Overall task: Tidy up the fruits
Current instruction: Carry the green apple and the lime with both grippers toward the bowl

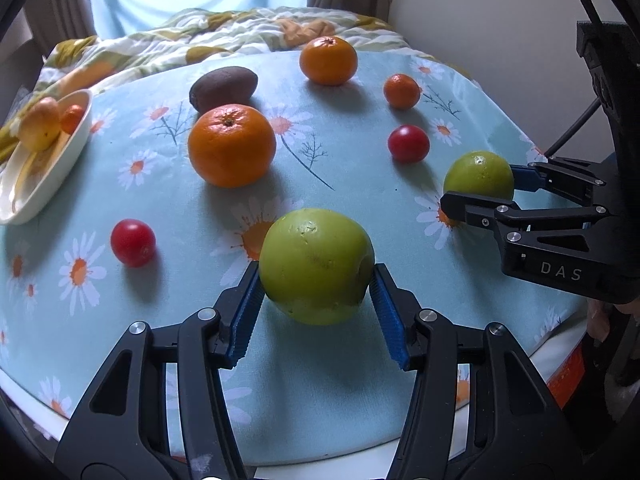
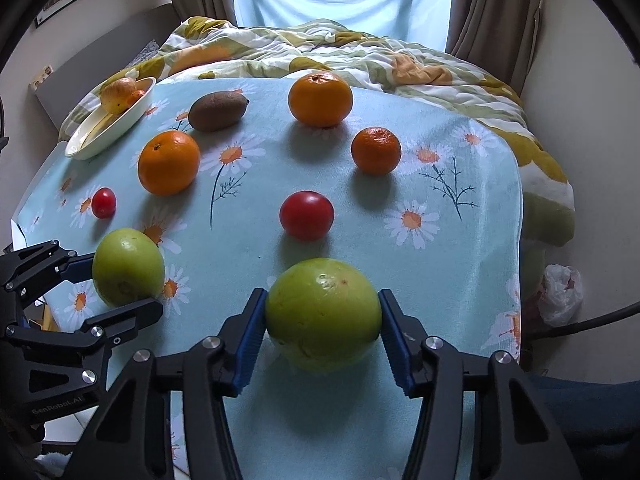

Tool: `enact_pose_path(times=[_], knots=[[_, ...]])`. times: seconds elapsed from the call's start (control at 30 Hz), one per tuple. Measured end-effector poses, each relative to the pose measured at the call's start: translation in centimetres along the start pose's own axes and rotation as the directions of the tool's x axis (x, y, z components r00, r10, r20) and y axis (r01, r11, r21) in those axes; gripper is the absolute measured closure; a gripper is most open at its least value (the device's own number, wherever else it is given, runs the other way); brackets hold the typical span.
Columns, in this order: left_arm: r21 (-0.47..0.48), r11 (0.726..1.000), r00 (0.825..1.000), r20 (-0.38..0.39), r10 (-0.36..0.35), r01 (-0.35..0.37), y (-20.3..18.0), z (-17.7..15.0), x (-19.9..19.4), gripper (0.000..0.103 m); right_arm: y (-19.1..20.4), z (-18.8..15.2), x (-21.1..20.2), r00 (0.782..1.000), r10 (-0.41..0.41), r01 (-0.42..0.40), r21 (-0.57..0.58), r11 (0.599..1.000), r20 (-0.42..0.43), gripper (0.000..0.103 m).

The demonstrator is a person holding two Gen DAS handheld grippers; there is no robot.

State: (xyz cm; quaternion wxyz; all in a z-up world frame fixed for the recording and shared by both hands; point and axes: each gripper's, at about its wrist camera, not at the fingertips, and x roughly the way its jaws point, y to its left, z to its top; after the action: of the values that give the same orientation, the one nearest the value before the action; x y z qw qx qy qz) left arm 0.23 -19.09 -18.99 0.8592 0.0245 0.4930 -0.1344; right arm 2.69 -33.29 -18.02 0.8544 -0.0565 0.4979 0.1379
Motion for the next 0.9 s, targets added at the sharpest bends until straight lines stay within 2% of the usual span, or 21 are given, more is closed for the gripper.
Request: enact_pose_path(times=[0.43, 0.63, 0.9], knots=[[-0.041, 0.999, 0.998, 0.062, -0.021, 0.023, 3.1, 1.4, -3.2, 0.043, 2.9, 2.0, -2.7, 0.999, 0.016, -0.017, 0.008, 1.0, 0.049, 0.052], [-0.067, 0.997, 0.996, 0.08, -0.028, 0.033, 6.3, 2.4, -4.9, 0.043, 5.3, 3.9, -3.7, 0.998, 0.021, -0.022, 0.022, 1.0, 0.054, 0.052], [-0.086, 0.996, 0.995, 0.102, 0.009, 0.0, 11.8, 3.9, -6.6, 0.043, 9.2, 6.9, -3.9, 0.996, 0.042, -0.043, 0.021, 0.999, 0.074, 0.052]])
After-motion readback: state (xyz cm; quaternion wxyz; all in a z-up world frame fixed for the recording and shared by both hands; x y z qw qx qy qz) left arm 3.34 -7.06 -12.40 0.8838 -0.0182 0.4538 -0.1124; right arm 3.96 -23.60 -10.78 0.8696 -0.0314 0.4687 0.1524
